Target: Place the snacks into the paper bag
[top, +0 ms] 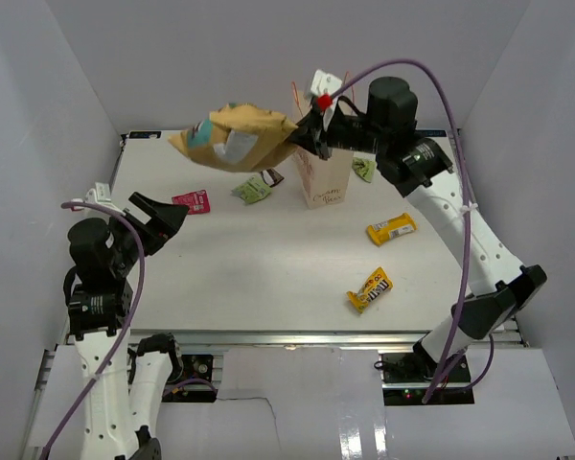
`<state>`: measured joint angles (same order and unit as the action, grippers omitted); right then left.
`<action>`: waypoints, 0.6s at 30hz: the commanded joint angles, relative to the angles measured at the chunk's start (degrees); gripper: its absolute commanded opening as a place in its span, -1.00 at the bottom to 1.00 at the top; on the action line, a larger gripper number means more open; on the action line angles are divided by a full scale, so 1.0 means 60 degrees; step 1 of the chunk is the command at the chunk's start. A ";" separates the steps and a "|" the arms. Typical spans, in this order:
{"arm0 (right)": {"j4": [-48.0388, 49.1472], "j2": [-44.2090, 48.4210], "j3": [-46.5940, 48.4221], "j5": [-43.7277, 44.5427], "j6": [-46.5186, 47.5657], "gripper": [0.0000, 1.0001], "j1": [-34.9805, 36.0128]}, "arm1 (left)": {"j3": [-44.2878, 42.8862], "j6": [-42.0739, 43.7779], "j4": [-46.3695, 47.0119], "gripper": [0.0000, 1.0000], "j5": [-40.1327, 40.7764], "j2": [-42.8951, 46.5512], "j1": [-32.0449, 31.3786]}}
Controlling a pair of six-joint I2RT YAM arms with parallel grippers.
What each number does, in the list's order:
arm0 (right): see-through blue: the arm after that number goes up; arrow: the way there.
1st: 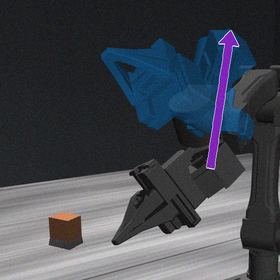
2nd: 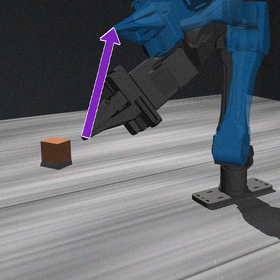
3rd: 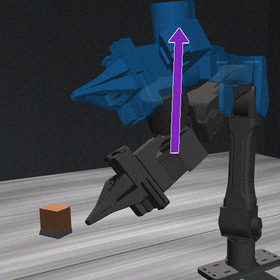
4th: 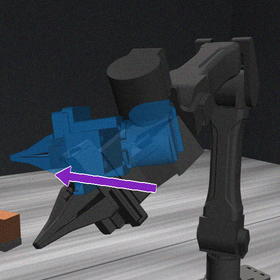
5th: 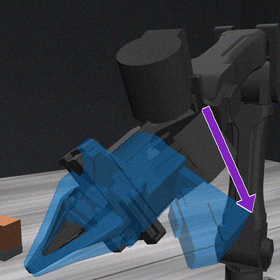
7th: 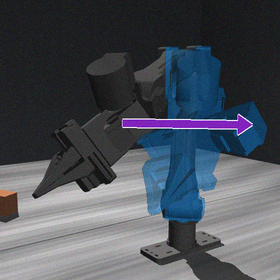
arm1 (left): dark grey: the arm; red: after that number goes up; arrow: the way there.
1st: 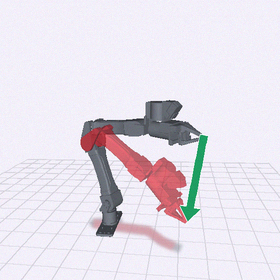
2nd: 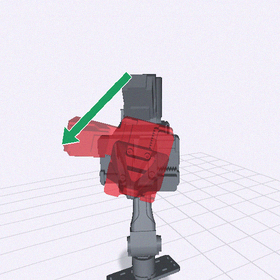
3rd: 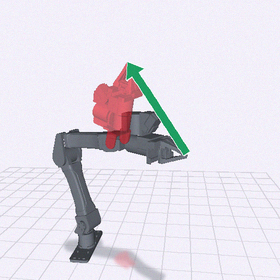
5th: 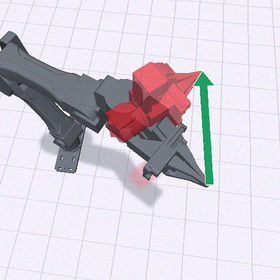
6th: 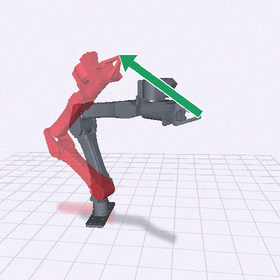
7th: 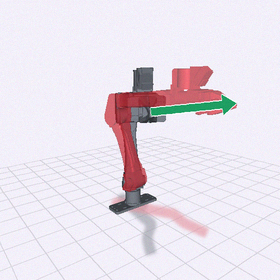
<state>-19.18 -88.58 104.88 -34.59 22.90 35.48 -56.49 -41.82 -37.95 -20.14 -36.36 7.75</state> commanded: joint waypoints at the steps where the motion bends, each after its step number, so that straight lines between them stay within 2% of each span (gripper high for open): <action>1: 0.0603 -0.0821 0.2169 -0.0476 -0.2506 -0.85 -0.0639 | 0.0390 0.0130 -0.0120 0.93 0.0325 0.0478 -0.0017; 5: 0.1057 -0.1628 0.3799 -0.0067 -0.3711 -0.85 -0.1430 | 0.0713 0.0027 -0.0163 0.94 0.0193 0.0830 -0.0017; 8: 0.1570 -0.1863 0.4213 0.0357 -0.4108 -0.85 -0.1987 | 0.0860 -0.0002 -0.0222 0.94 0.0178 0.0991 -0.0017; 18: 0.2771 -0.1688 0.3981 0.0813 -0.4739 -0.85 -0.3672 | 0.1255 -0.0017 -0.0281 0.94 0.0105 0.1196 -0.0017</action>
<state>-11.18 -101.12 126.65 -30.92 -2.76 14.74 -49.56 -41.95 -39.42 -19.51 -29.61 7.75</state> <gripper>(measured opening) 0.083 0.971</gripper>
